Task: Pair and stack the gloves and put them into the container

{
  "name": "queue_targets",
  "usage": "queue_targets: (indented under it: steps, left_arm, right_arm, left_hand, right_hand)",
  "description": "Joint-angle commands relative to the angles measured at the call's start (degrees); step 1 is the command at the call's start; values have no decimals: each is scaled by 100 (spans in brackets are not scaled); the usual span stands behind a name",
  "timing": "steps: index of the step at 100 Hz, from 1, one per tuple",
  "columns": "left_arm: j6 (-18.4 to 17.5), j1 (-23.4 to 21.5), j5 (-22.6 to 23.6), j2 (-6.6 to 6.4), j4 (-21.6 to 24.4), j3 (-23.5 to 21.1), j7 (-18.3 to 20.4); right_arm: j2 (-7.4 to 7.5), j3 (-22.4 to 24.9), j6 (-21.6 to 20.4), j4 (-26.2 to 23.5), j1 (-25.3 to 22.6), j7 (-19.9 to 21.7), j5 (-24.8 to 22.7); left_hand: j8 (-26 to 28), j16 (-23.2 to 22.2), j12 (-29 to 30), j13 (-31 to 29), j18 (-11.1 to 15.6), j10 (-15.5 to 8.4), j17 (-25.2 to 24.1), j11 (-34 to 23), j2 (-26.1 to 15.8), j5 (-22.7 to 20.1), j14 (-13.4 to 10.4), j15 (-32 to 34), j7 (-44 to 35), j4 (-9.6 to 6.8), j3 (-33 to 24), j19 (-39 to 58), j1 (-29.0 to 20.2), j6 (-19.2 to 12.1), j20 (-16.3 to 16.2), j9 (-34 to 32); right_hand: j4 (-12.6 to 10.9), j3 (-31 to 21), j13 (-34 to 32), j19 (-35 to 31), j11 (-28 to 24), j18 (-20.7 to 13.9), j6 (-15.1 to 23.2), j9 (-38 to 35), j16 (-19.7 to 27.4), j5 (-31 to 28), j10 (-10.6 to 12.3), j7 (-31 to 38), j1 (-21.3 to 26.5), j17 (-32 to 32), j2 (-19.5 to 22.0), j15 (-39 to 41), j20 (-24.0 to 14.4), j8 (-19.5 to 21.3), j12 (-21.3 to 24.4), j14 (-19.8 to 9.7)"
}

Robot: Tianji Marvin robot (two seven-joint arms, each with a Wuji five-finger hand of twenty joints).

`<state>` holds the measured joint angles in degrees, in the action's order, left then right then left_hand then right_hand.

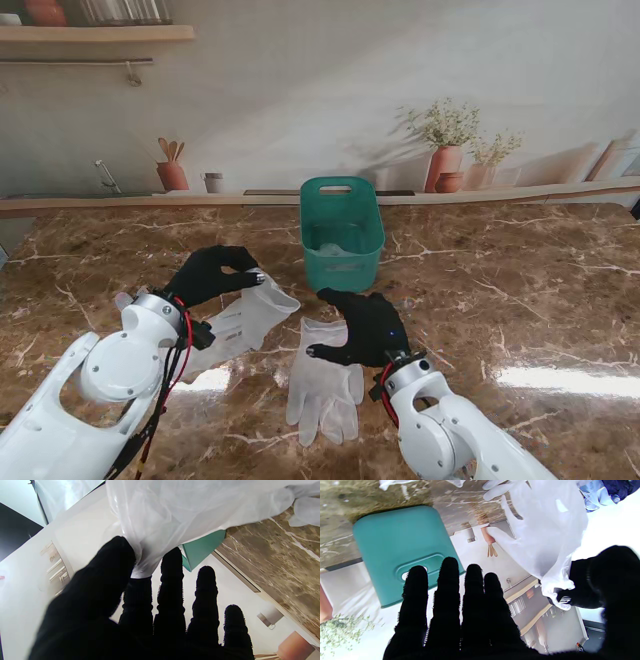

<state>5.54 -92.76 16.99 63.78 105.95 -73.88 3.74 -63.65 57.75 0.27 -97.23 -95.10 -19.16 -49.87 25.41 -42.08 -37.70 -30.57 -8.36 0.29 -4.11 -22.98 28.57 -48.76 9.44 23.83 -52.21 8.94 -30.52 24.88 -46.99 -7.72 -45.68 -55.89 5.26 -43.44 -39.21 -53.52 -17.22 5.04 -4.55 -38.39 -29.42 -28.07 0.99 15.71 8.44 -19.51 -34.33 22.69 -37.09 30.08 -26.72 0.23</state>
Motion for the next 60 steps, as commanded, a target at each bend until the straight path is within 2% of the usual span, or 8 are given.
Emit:
queue_targets:
  steps: [1, 17, 27, 35, 42, 52, 60]
  left_arm:
    - [-41, -63, 98, 74, 27, 120, -65]
    - [-91, -80, 87, 122, 19, 296, -283]
    - [-64, -87, -47, 164, 18, 374, -410]
    - [-103, -86, -84, 167, 10, 377, -412]
    - [-151, -103, -109, 153, 28, 339, -364]
    - [-234, -115, -91, 104, 58, 245, -167]
    - [-304, -110, -191, 61, 87, 170, 52]
  right_arm:
    - [-90, -57, -53, -61, -27, 148, 152]
    - [-129, -186, -49, -122, -24, 6, 209]
    - [-146, -231, -28, -117, -4, -71, 217]
    - [-129, -140, -206, -138, -48, -44, 216]
    - [-116, 38, -384, -204, -161, -42, 220]
    - [-88, 329, -564, -335, -340, -119, 42]
    - [-70, 514, -662, -402, -427, -285, -189]
  left_hand:
    - [-55, -68, -124, -129, -21, 5, -96, -75, 118, -189, 97, 141, -231, 178, -53, 40, -163, -11, -53, -213]
    - [-173, -90, -150, -142, -22, -27, -101, -66, 156, -200, 91, 165, -266, 190, -85, 47, -154, -26, -76, -219]
    - [-229, -106, -162, -147, -28, -2, -104, -64, 150, -198, 115, 185, -303, 194, -113, 49, -163, 6, -84, -213]
    - [-106, -126, -133, -158, -34, 37, -109, -51, 29, -87, 127, 214, -348, 197, -78, 22, -177, 7, -76, -203]
    - [195, -128, -76, -141, -20, 89, -117, -42, -114, -58, 150, 210, -125, 164, 25, -49, -245, 33, -59, -165]
    - [681, -93, 41, -94, 28, 106, -132, -33, -493, -14, 147, 163, 272, 90, 346, -167, -427, 24, -96, -89]
    - [875, -84, 26, -52, 50, 171, -140, 14, -689, 14, 176, 146, 408, 39, 496, -267, -546, 72, -101, -36]
  right_hand:
    - [-146, -63, 122, 35, -66, -86, -71, 148, -74, 116, -17, -43, -380, 58, -20, 23, -124, 83, -96, -19]
    - [-94, -63, -19, -33, -231, -48, 13, -76, -171, -91, 1, 114, -460, -31, -3, 212, -187, 215, -154, -2]
    - [-78, -47, -131, -127, -410, -42, 280, -394, -258, -423, 128, 341, -305, -84, -80, 356, -257, 381, -261, -30]
    - [-129, -92, -153, -121, -467, -61, 474, -607, -265, -645, 211, 444, -194, -74, 46, 365, -261, 442, -300, -45]
    - [-230, -178, -182, -113, -444, -36, 559, -728, -264, -750, 220, 464, 194, -63, -96, 356, -265, 465, -314, -41]
    - [-468, 72, -235, -114, -280, -35, 663, -833, -239, -833, 267, 336, 1007, -74, 277, 283, -295, 416, -331, -62]
    - [-626, 237, -280, -101, -243, -43, 729, -881, -171, -858, 316, 333, 1913, -100, 453, 197, -298, 390, -324, -98]
